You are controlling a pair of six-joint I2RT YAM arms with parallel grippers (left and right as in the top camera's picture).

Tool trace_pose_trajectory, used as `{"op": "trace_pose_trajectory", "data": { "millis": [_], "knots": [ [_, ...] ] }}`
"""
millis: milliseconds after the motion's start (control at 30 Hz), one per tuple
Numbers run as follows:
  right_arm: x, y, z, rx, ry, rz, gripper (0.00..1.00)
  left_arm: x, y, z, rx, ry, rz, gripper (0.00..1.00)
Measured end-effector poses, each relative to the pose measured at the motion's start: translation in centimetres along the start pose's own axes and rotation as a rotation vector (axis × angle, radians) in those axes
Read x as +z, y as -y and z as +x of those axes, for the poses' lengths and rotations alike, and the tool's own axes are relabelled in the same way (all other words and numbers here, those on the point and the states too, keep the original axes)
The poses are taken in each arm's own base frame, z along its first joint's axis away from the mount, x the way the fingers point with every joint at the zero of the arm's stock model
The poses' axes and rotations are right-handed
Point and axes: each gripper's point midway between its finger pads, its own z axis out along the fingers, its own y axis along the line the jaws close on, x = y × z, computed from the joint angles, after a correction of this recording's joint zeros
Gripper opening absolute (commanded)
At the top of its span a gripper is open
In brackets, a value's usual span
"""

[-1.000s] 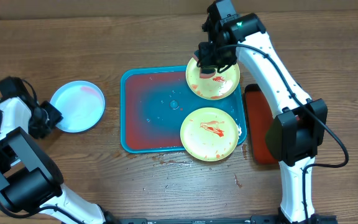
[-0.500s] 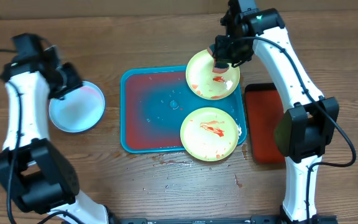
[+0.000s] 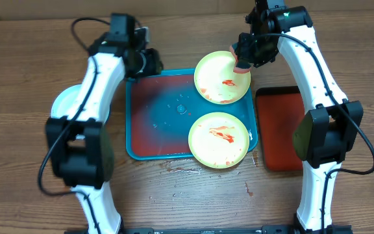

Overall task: Clean dirty plates on tray and stack at the side
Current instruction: 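Move left gripper to rim of upper yellow plate and grip it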

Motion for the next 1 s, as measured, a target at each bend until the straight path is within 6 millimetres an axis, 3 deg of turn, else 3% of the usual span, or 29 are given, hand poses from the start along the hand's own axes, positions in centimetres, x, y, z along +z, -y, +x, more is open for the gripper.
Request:
{"op": "trace_pose_trajectory", "data": {
  "millis": [333, 567, 1000],
  "knots": [
    [0.0, 0.0, 0.4, 0.003, -0.015, 0.0, 0.04, 5.3, 5.0, 0.7, 0.088, -0.084, 0.05, 0.54],
    [0.0, 0.0, 0.4, 0.004, -0.017, 0.0, 0.04, 8.0, 6.5, 1.6, 0.144, -0.106, 0.089, 0.55],
    [0.0, 0.1, 0.5, 0.005, -0.02, 0.001, 0.04, 8.8, 7.1, 1.1, 0.188, -0.077, 0.111, 0.52]
  ]
}}
